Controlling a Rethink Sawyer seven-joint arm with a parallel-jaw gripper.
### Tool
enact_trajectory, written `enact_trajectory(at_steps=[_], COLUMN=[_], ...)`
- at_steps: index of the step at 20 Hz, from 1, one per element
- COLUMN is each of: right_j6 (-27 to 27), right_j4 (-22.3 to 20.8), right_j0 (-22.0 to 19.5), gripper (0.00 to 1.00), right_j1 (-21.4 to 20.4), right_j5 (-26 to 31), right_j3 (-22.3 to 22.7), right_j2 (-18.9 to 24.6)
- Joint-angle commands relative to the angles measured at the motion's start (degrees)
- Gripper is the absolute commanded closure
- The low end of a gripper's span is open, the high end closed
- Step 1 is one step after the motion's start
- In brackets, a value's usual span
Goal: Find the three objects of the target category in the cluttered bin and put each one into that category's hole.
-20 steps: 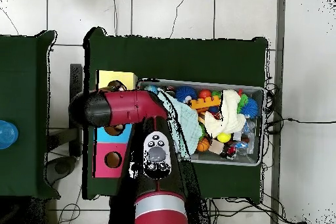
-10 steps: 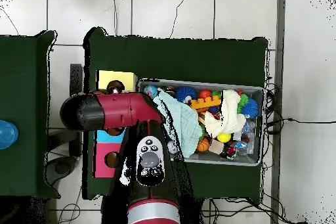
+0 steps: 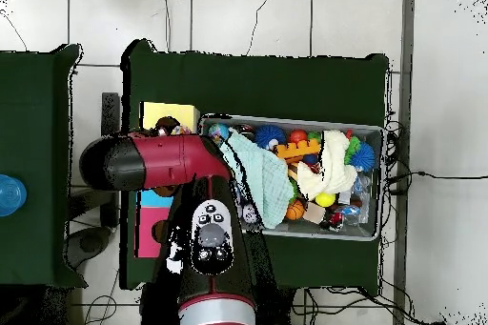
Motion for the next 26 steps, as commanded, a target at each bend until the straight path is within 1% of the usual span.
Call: enact_trajectory(at_steps=[1,6,10,15,17,20,23,26], right_j6=[11.7,11.2,11.4,10.5,10.4,9.8,7.5,6.4], right_j4=[1.6,1.5,2.0,3.4,3.8,4.0,3.6,3.5], right_j0=[-0.6,-1.0,-1.0,-1.3,-1.4,-1.9,-3.2,-4.3], gripper=[0.00,0.00,0.00,0.00,0.00,0.00,0.00,0.00], right_j1=[-0.1,-0.9,-2.7,-7.7,-8.6,-9.1,-9.4,-10.0], right_j5=[5.0,4.4,6.3,11.3,12.4,12.6,11.7,11.4], right_j3=[3.8,4.7,5.0,4.7,4.6,4.8,6.2,7.4], right_j2=[0.3,0.6,0.4,1.0,1.0,1.1,2.0,2.5])
